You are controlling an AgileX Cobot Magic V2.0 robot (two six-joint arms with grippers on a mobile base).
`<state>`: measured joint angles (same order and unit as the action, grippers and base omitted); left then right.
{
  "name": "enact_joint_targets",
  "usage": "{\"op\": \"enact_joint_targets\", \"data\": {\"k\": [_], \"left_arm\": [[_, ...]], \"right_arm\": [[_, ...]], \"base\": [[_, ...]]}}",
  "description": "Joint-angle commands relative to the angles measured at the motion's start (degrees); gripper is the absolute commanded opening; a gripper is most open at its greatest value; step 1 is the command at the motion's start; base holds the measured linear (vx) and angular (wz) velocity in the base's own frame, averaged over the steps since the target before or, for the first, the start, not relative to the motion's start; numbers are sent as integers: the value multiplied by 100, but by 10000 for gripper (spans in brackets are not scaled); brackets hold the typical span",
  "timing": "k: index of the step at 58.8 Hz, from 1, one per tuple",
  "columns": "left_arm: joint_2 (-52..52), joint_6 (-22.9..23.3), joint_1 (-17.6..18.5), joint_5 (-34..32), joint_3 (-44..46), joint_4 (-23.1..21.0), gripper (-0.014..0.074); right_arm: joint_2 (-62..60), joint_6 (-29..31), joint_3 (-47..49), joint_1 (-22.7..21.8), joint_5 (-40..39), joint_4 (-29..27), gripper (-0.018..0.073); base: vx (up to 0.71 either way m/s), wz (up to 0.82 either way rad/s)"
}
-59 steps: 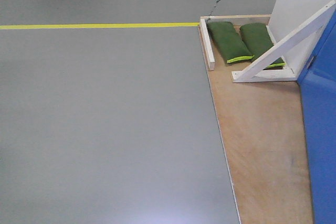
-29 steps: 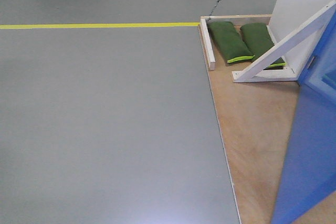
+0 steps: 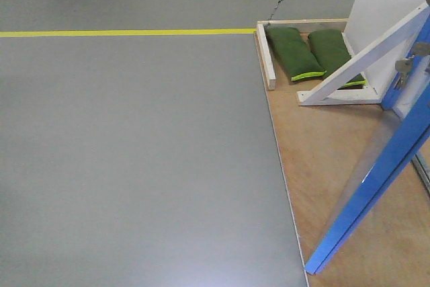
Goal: Move to blue door and open it
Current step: 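Pull the blue door open toward the robot with the right gripper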
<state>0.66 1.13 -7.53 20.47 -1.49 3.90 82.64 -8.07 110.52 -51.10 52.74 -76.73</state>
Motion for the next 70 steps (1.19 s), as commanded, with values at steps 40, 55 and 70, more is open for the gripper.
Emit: {"op": "enact_joint_targets", "data": {"k": [40,55,70], "left_arm": [[79,39,4,-442,152,-15,73],[79,39,4,-442,152,-15,73],[79,39,4,-442,152,-15,73]], "right_arm": [[864,63,107,1963,-419,2116,8],[864,63,107,1963,14,1956,8],[864,63,107,1963,144,1975,8]], "base": [[0,0],[0,0],[0,0]]}}
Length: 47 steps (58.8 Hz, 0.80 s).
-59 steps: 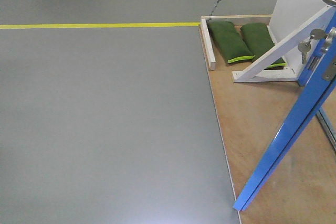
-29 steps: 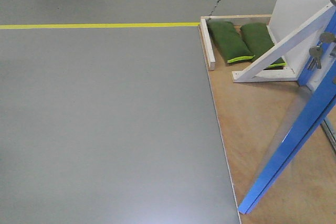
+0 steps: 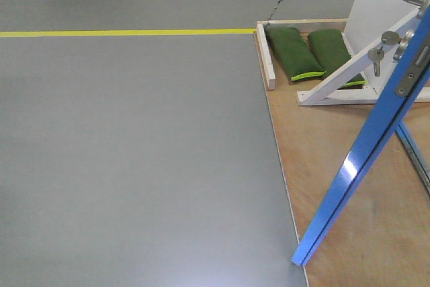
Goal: Move to blue door and open it
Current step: 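Pull the blue door open toward the robot with the right gripper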
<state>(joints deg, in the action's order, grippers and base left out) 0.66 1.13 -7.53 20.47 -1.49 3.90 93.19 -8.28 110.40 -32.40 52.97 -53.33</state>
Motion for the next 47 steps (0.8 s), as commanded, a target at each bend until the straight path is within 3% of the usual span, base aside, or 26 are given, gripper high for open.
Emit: {"op": "enact_joint_targets", "data": {"k": [1,47], "left_arm": [[79,39,4,-442,152,-15,73],[79,39,4,-442,152,-15,73]], "right_arm": [[-191,84,119,93,115,-365,8],[-191,84,119,93,126,-359,8]], "base": [[0,0],[0,0]]}}
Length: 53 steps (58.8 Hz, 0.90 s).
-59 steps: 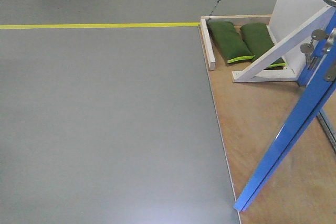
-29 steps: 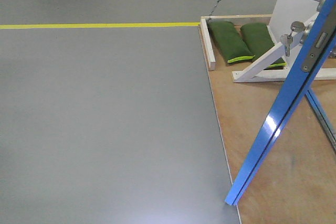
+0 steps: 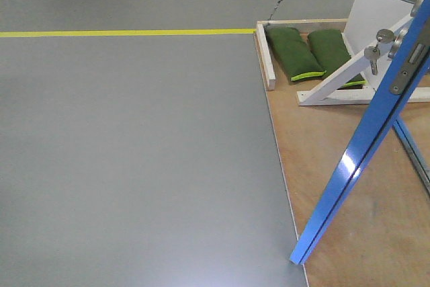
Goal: Move to blue door and open it
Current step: 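Pull the blue door open toward the robot with the right gripper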
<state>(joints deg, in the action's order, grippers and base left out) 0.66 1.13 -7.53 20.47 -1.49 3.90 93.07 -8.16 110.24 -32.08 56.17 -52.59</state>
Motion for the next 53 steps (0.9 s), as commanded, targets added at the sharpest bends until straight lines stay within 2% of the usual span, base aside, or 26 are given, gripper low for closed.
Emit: {"op": "enact_joint_targets", "data": {"k": [1,53], "left_arm": [[79,39,4,-442,152,-15,73],[79,39,4,-442,152,-15,73]], "right_arm": [[-179,72,135,61,-194,-433,8],[-179,72,135,61,-173,-415,8]], "base": [[0,0],[0,1]]}}
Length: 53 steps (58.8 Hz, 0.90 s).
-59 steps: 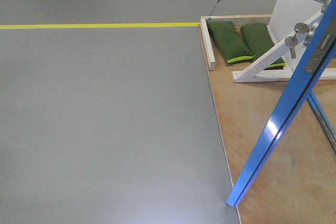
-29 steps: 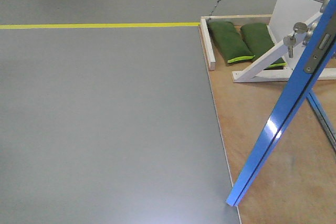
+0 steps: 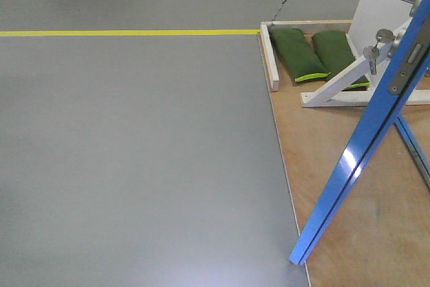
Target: Move to blue door and open it
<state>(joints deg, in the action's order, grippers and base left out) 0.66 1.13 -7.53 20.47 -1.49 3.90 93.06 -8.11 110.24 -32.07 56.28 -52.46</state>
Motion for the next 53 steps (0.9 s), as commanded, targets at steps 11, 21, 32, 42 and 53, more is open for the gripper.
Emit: {"op": "enact_joint_targets", "data": {"k": [11,21,32,42,53], "left_arm": [[79,39,4,-442,152,-15,73],[79,39,4,-442,152,-15,73],[79,39,4,-442,152,-15,73],[79,39,4,-442,152,-15,73],[79,39,4,-442,152,-15,73]], "right_arm": [[-178,67,135,60,-184,-428,8],[-178,67,135,60,-184,-428,8],[-178,67,135,60,-184,-428,8],[-178,67,135,60,-184,-428,8],[-178,67,135,60,-184,-428,8]], "base": [[3,5],[5,5],[8,5],[9,8],[8,13]]}}
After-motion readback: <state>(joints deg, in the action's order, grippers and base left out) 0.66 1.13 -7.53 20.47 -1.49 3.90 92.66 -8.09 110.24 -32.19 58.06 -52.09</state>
